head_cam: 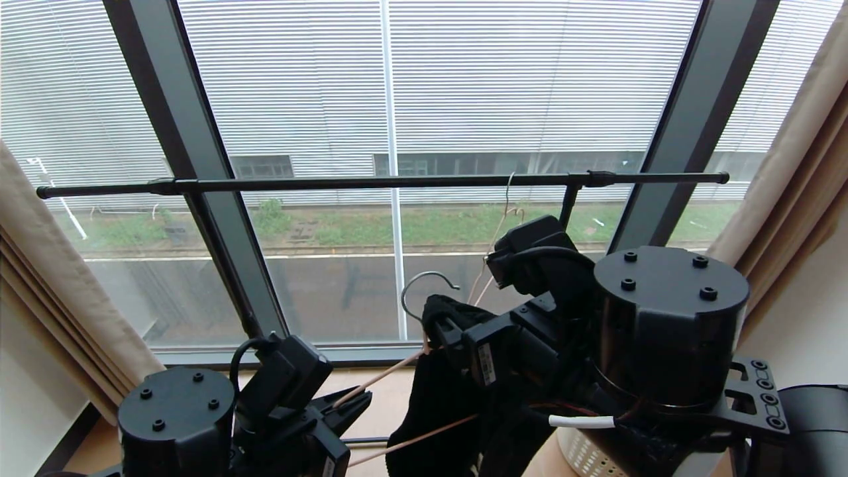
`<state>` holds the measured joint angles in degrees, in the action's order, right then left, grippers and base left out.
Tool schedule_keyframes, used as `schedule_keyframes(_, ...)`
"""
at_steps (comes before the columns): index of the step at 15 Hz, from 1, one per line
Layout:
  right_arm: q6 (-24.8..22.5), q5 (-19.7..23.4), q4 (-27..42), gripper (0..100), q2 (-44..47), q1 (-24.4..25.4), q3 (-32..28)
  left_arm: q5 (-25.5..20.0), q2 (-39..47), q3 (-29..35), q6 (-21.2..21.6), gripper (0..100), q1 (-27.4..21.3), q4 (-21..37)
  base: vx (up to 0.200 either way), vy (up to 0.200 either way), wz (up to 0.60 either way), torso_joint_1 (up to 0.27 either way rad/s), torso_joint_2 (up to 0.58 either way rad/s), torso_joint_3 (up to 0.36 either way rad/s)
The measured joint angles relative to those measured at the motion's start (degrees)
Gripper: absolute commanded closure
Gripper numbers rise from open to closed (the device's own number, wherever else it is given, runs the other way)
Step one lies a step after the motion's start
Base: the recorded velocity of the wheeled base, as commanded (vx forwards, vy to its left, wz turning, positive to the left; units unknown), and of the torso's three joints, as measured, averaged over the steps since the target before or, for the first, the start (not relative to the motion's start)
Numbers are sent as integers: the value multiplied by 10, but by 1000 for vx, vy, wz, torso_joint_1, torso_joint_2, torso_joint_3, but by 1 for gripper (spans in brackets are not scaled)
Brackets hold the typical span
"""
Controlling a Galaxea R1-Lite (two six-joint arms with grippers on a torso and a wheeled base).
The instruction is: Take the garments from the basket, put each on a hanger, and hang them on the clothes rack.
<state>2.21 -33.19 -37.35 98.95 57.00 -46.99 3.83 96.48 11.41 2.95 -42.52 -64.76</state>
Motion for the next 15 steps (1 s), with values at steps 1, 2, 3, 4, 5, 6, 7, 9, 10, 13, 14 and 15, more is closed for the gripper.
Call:
schedule_keyframes(1,0,0,0,0,3,0,0,0,0,-2,0,100,-1,-5,0,0,0,0,0,0)
schedule_keyframes(2,0,-1,0,0,5,-1,-1,0,0,-3,0,100,-1,-5,0,0,0,0,0,0)
schedule_keyframes(3,0,-3,0,0,6,-1,-1,0,1,-3,-1,100,-2,-5,0,0,0,0,0,0)
schedule_keyframes(4,0,-4,1,0,7,-1,-2,0,1,-3,-1,100,-2,-5,0,0,0,0,0,0)
schedule_keyframes(5,0,-5,1,0,9,-2,-4,0,1,-4,-2,100,-2,-5,0,0,0,0,0,0)
schedule_keyframes(6,0,-6,2,0,12,-6,-7,-1,1,-4,-1,100,-2,-5,0,0,0,0,0,0)
schedule_keyframes(7,0,-6,3,0,14,-8,-8,-1,1,-4,-1,100,-2,-6,0,0,0,0,0,0)
schedule_keyframes(9,0,-21,3,0,20,-9,-9,-1,2,-4,-2,100,-2,-6,0,0,0,0,0,0)
schedule_keyframes(10,-1,-30,3,0,23,-9,-10,-1,2,-4,-2,100,-2,-6,0,0,0,0,0,0)
schedule_keyframes(13,-1,-36,3,0,24,-5,-9,0,4,-2,-2,100,-2,-5,0,0,0,0,0,0)
schedule_keyframes(14,-2,-36,4,0,21,0,-7,0,5,-1,-2,100,-2,-5,0,0,0,0,0,0)
schedule_keyframes(15,-3,-36,4,0,18,4,-4,0,7,-1,-2,100,-2,-6,0,0,0,0,0,0)
